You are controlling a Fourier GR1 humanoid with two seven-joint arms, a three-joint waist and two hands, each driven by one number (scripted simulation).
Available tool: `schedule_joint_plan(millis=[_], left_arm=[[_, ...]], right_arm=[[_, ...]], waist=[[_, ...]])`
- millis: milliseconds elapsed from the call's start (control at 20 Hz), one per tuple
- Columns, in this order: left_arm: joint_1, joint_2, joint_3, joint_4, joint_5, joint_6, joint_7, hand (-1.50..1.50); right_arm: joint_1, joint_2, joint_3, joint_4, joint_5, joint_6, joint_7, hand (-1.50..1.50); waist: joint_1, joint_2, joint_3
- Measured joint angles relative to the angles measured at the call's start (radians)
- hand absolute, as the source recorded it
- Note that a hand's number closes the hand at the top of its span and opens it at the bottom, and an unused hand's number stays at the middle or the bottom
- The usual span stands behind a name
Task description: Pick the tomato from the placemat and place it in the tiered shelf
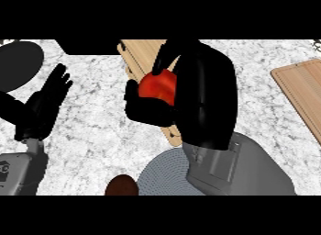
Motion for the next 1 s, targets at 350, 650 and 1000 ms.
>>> schedule_joint_plan(millis=[350, 650, 1000], left_arm=[[0.016, 0.001, 0.011, 0.004, -0.011, -0.013, -0.019, 0.0], [0.006, -0.001, 0.02, 0.01, -0.009, -0.023, -0.019, 0.0], [0.001, -0.011, 0.019, 0.008, -0.023, -0.027, -0.013, 0.0]], right_arm=[[0.084, 0.003, -0.083, -0.036, 0.026, 0.016, -0.036, -1.5], [0.144, -0.002, -0.161, -0.017, 0.105, -0.058, -0.104, -1.5], [0.18, -0.009, -0.254, -0.013, 0.08, -0.172, -0.22, -1.5]], waist=[[-0.003, -0.001, -0.001], [-0.001, -0.008, -0.001], [0.002, 0.0, 0.0]])
